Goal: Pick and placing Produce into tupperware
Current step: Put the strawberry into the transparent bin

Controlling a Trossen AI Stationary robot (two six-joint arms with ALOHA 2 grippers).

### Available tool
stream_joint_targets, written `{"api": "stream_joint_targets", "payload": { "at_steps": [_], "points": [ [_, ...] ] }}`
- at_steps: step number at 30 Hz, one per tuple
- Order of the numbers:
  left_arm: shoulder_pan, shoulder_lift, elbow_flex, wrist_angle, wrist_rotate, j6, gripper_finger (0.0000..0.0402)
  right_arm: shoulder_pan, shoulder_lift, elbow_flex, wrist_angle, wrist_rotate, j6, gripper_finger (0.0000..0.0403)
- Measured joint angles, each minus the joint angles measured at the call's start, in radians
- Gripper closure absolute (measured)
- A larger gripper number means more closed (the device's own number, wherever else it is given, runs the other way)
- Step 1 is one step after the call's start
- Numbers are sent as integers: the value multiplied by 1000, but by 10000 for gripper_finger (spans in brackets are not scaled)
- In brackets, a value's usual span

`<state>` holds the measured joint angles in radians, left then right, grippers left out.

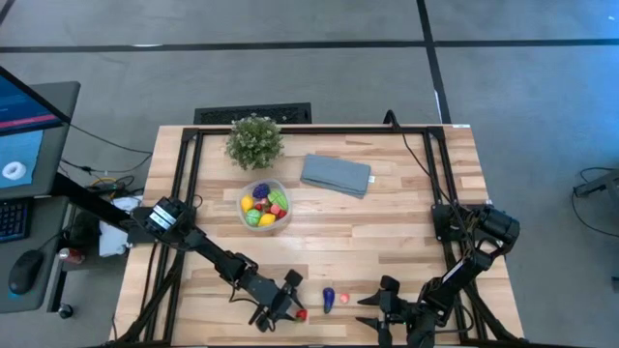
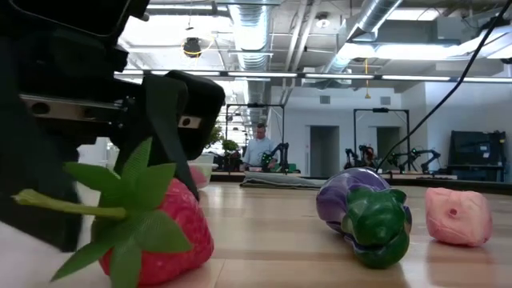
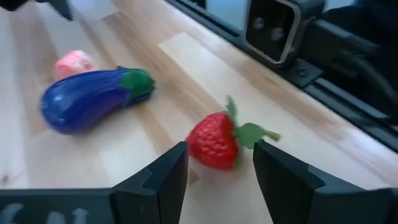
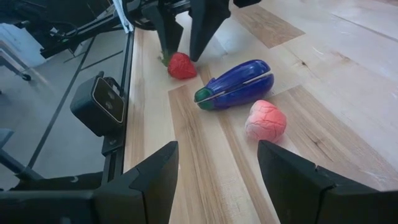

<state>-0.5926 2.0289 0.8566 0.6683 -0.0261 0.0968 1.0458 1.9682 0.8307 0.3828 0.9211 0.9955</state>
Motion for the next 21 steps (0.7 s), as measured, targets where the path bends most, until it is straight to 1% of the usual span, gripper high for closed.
{"api": "stream_joint_targets", "payload": {
  "at_steps": [3, 8, 10, 21],
  "points": [
    [2, 0, 0, 0, 50, -2, 230, 0, 0, 0, 0, 0, 0, 159],
    [15, 0, 0, -7, 55, -50, 229, 0, 0, 0, 0, 0, 0, 159],
    [23, 0, 0, -8, 77, -54, 224, 0, 0, 0, 1, 0, 0, 159],
    [31, 1, 0, -3, 117, -50, 167, 0, 0, 0, 7, 0, 0, 159]
  ]
}}
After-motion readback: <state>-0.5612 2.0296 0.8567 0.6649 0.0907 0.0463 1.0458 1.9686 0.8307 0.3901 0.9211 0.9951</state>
